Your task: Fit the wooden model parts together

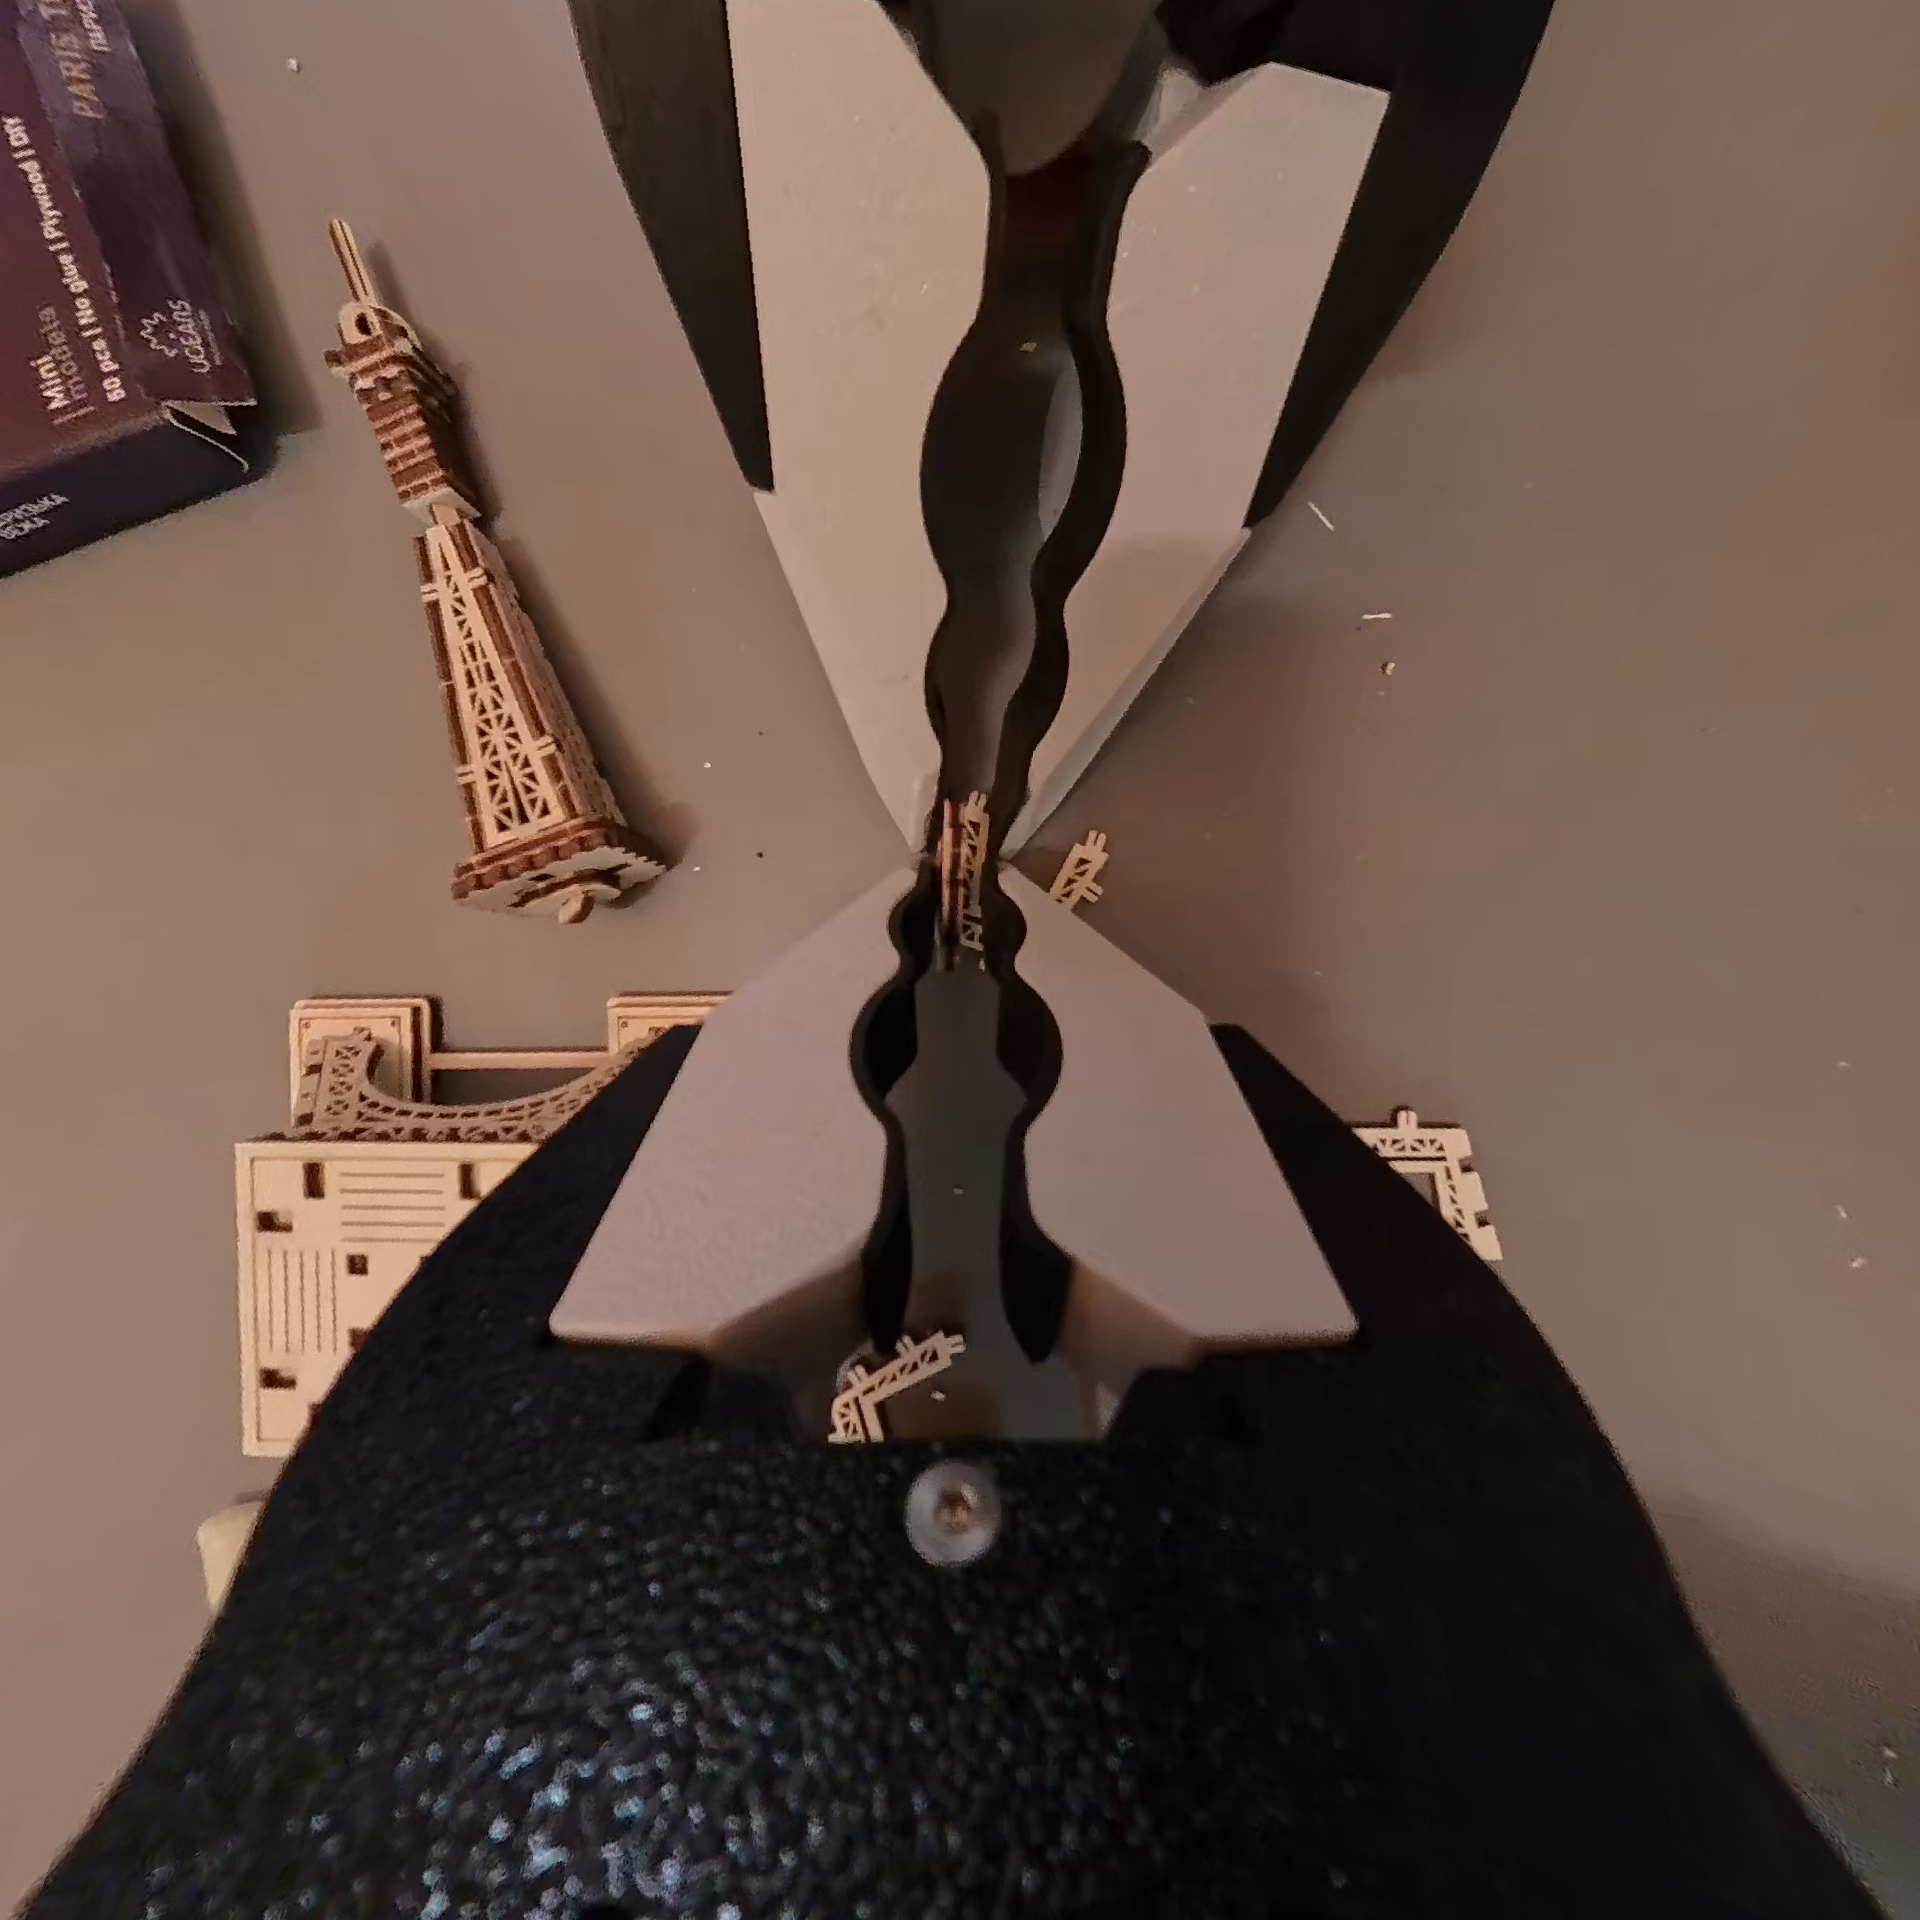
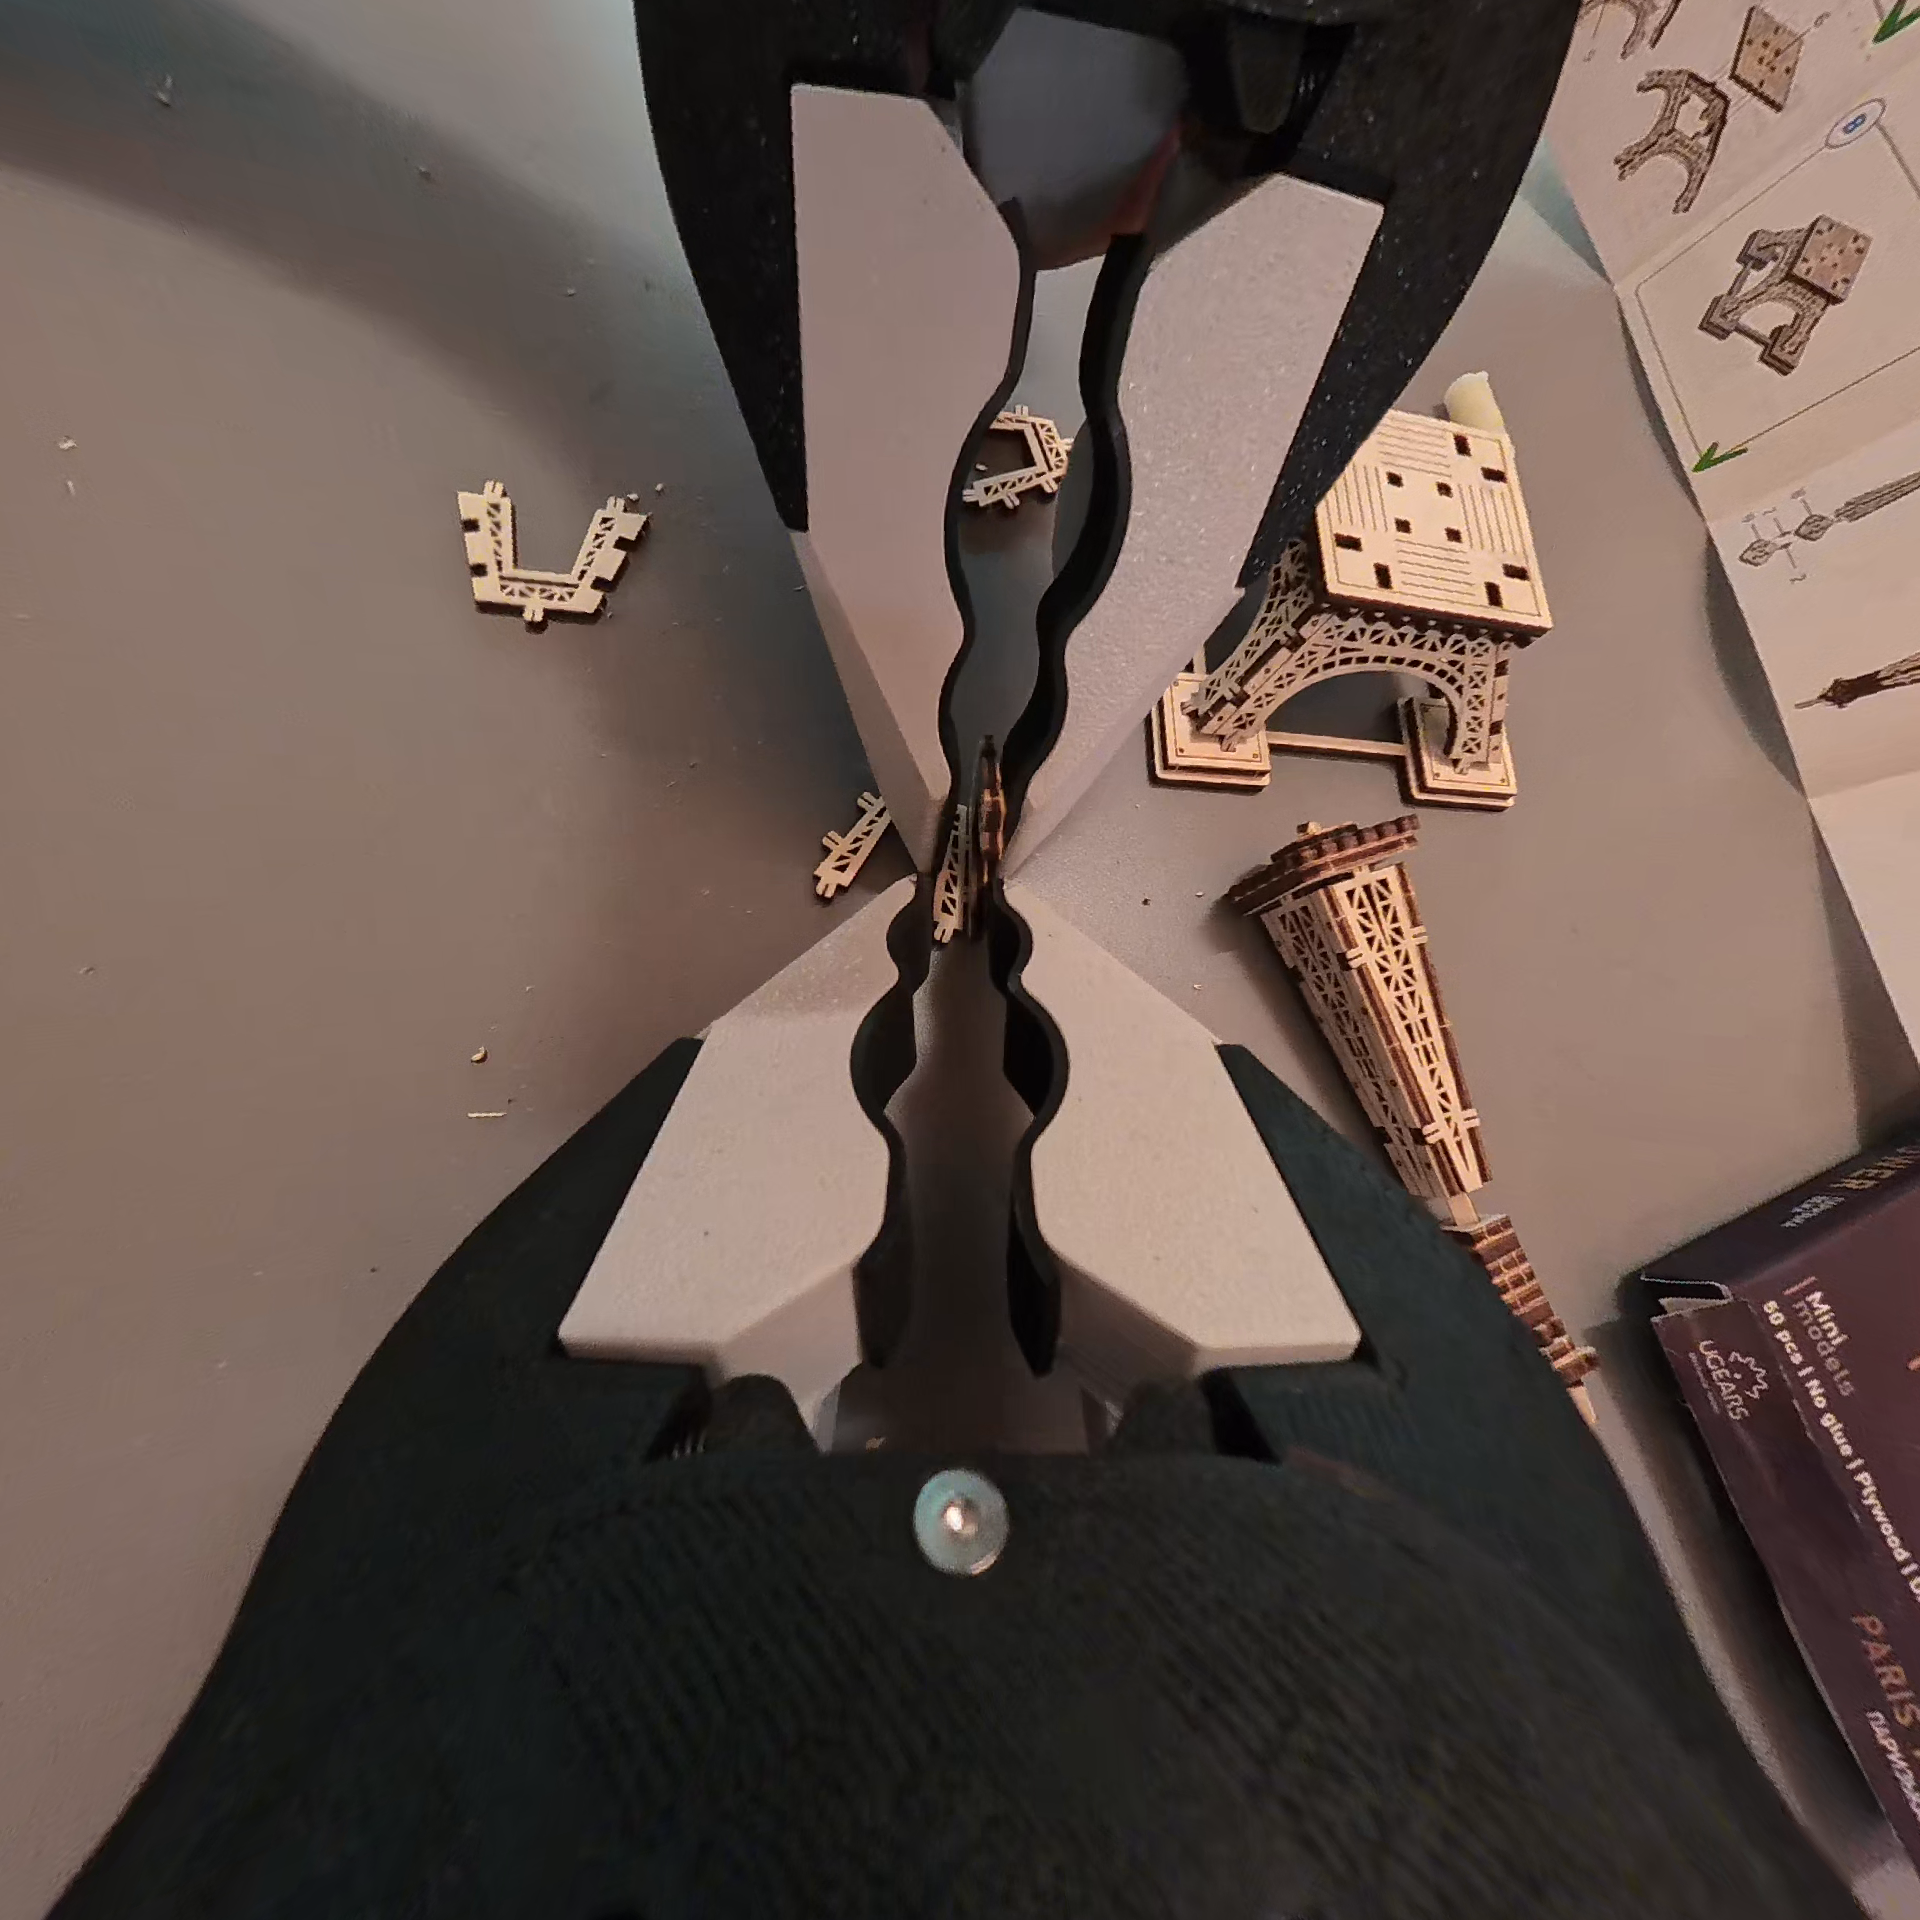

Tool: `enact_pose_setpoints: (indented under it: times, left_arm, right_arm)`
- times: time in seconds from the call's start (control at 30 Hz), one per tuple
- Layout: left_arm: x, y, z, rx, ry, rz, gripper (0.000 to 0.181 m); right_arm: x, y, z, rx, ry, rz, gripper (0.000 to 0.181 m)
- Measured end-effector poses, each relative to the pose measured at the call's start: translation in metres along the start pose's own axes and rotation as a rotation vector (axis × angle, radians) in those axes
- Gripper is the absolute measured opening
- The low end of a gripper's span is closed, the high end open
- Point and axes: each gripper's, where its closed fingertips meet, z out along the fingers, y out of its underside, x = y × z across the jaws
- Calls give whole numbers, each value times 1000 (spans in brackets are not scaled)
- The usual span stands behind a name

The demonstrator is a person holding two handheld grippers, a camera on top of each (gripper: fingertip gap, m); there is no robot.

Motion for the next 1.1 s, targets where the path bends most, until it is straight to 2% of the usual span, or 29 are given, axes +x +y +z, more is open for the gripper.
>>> enact_pose_setpoints:
  times: [0.37, 0.53, 0.6, 0.7, 0.83, 0.9, 0.97, 1.1]
  left_arm:
    - [-1, 0, 0, -22, 45, -12, 6]
    - [1, -2, 0, 16, -20, 10, 6]
    - [-2, 0, -2, 36, -85, -7, 17]
    - [-15, -1, -24, 132, -254, -56, 37]
    - [-5, -13, -60, 394, -293, -203, 60]
    - [-1, -10, -69, 434, -329, -222, 61]
    - [6, -9, -74, 458, -347, -189, 53]
    - [15, -13, -91, 518, -390, -113, 52]
  right_arm:
    - [-1, 1, 0, -5, -38, 35, 8]
    - [-1, 0, -1, 0, 15, -24, 7]
    - [2, -3, -1, 16, 65, -81, 7]
    - [14, -18, -6, 92, 239, -282, 7]
    - [32, -37, -21, 53, 569, -724, 7]
    - [29, -53, -29, 65, 697, -935, 6]
    - [23, -69, -36, 82, 801, -1079, 6]
    - [4, -87, -41, 121, 906, -1313, 7]
